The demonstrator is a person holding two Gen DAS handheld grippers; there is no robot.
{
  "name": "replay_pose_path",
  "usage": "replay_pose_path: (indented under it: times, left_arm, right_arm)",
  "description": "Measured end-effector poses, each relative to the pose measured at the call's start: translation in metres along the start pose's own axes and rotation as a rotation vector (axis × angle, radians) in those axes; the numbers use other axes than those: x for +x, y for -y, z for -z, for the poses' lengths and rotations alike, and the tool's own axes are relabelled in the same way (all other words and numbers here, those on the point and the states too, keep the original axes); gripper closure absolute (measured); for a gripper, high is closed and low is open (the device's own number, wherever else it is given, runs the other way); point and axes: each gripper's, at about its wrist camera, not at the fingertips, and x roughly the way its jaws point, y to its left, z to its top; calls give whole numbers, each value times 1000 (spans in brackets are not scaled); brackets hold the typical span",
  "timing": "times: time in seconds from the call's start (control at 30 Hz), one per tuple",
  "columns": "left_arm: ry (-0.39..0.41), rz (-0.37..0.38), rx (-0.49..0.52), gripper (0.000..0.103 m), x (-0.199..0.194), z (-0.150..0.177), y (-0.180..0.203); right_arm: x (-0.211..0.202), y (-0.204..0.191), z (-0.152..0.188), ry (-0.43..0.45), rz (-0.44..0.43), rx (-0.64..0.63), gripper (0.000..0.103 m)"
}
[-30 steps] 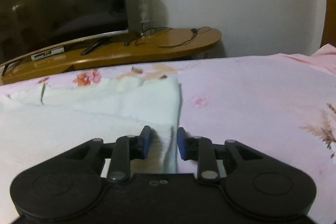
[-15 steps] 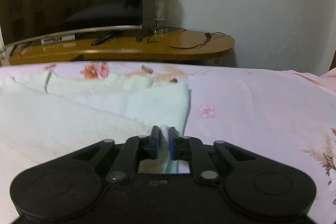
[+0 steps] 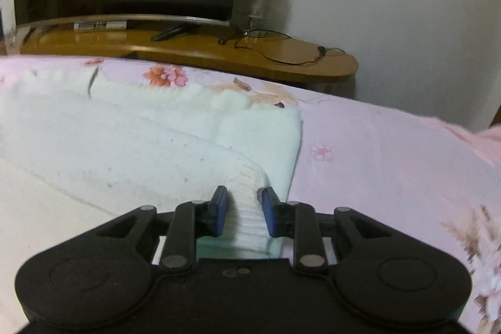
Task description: Fold small clothes
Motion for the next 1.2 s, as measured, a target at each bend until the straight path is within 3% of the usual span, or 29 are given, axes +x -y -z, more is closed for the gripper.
replay_pose_path:
  times: [0.1,0.17,0.23,0.37,0.53,0.7,0.8,0.97,1.2]
  left_arm:
    - [3,2,5,14,0,1,-1]
    - [4,2,4,13,0,1,-1]
    - [4,4,3,13,1,1,-2]
    - [-10,5,15,12,-1,-1,-4]
    - [-45,14,63,12,-53,21,-26]
    - [-88,93,47,13,-134,83,-60]
    - [-114,138,18,15,-188,120,-68]
    - [-168,240,-39,31,-247,160,-72]
    - [-212,322,-149,33,-286,191,-82]
  right_arm:
    - [-14,1,-6,47,-24,26,78]
    - [-1,-3,4,-9,-23,-6,79]
    - [2,-5,10,35,-9,-35,80]
    - [1,-3,3,21,-6,-25,79]
    - [-48,39,19,17,-47,143,77]
    - [-131,88,85,-28,-75,263,75]
    - [-184,101,131,-52,-145,358,75]
    - [-257,89,204,-86,-288,513,75]
    - [-320,59,265,-103,-392,650,75]
